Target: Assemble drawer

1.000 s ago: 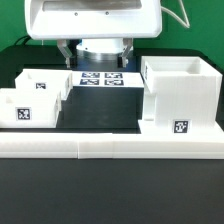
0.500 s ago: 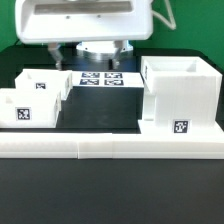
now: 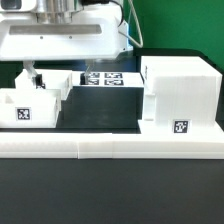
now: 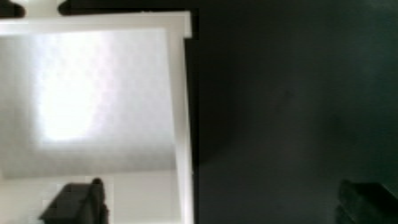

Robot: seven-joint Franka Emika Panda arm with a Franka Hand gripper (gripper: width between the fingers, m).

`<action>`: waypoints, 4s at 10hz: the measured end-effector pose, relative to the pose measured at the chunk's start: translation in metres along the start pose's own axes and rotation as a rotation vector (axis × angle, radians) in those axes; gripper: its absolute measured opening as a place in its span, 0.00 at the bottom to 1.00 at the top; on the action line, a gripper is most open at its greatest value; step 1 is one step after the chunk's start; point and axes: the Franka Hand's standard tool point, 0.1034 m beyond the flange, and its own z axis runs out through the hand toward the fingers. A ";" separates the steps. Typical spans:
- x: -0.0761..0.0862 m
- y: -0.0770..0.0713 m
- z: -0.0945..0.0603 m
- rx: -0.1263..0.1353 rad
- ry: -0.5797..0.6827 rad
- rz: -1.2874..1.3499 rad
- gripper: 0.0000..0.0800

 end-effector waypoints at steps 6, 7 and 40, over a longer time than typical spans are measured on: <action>-0.024 0.006 0.045 -0.036 -0.016 -0.024 0.81; -0.026 0.006 0.046 -0.038 -0.018 -0.024 0.81; -0.004 -0.058 0.037 -0.044 -0.058 -1.078 0.05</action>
Offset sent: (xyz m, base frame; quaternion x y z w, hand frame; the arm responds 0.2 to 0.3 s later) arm -0.0188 0.0034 -0.0347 0.0057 0.0081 -0.0249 0.9996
